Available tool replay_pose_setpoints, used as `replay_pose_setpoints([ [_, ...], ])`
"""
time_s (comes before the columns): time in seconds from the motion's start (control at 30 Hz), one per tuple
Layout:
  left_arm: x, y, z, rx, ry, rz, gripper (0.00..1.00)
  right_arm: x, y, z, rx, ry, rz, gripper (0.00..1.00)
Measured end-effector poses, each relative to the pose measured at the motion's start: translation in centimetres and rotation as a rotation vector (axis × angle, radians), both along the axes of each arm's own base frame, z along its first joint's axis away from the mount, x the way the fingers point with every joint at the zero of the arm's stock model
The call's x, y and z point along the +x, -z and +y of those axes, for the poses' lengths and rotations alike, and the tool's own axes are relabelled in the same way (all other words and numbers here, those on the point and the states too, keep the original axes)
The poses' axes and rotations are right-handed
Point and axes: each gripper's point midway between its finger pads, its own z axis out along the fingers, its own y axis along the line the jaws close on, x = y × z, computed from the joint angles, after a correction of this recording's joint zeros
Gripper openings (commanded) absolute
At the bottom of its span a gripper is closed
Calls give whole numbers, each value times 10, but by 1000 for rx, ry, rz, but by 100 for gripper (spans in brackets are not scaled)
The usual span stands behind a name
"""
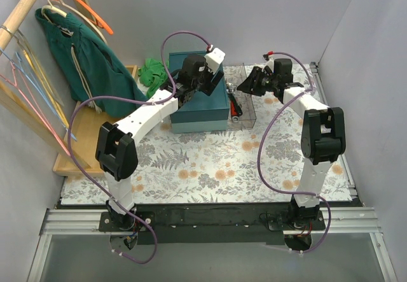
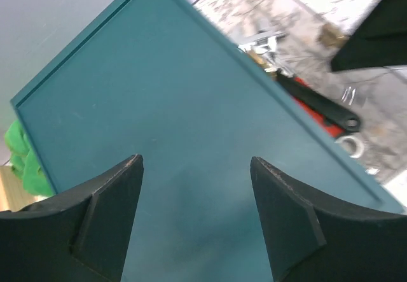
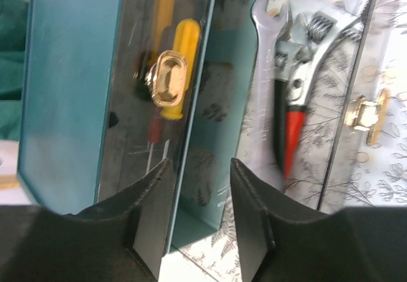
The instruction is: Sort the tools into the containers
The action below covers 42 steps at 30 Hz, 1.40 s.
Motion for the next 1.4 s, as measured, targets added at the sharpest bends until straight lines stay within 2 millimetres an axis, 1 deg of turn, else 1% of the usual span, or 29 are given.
replay_pose_setpoints([
  [0.07,10,7,7,21,-25,0,69,-3,2,4,13,-19,10,50],
  [0.17,19,16,19,50,-54,6,70,1,-3,-1,22,-14,-8,45],
  [0.2,21,17,24,54,-64,8,69,4,-4,-6,17,-3,-18,37],
  [0.27,25,16,30,52,-79,4,67,12,-3,-21,-3,30,-36,27],
  [0.3,28,16,35,50,-89,3,63,15,-3,-30,-11,52,-39,17],
  [0.33,30,17,39,50,-98,6,59,18,-2,-37,-21,67,-46,14],
  [0.37,33,19,46,48,-114,12,52,22,-2,-44,-34,80,-54,11],
  [0.4,37,21,54,46,-130,17,45,26,-2,-51,-48,98,-63,4],
  [0.43,40,23,62,44,-147,24,34,32,-2,-59,-64,116,-75,2],
  [0.5,46,24,76,39,-172,33,23,42,1,-70,-96,141,-91,1],
  [0.53,48,25,82,38,-180,38,11,46,5,-72,-109,148,-94,1],
  [0.6,51,28,94,40,-190,53,3,52,18,-74,-135,154,-85,1],
  [0.63,51,30,95,38,-189,62,0,54,25,-75,-146,156,-78,1],
  [0.67,50,33,96,40,-183,73,0,56,35,-74,-160,155,-69,1],
  [0.77,45,45,89,44,-147,114,0,57,68,-72,-201,145,-22,1],
  [0.87,40,66,84,62,-117,173,0,51,96,-64,-231,117,29,1],
  [0.97,42,66,77,56,-97,174,0,47,110,-55,-256,89,53,1],
  [1.1,40,67,73,52,-64,191,0,46,112,-49,-275,78,56,1],
  [1.17,38,68,72,49,-49,200,0,46,111,-42,-278,67,55,1],
  [1.27,36,68,68,39,-26,209,0,45,108,-20,-272,32,47,1],
  [1.37,34,68,65,32,-9,216,0,41,106,7,-261,-9,37,1],
  [1.4,33,68,64,29,-4,217,0,38,104,19,-254,-31,33,1],
])
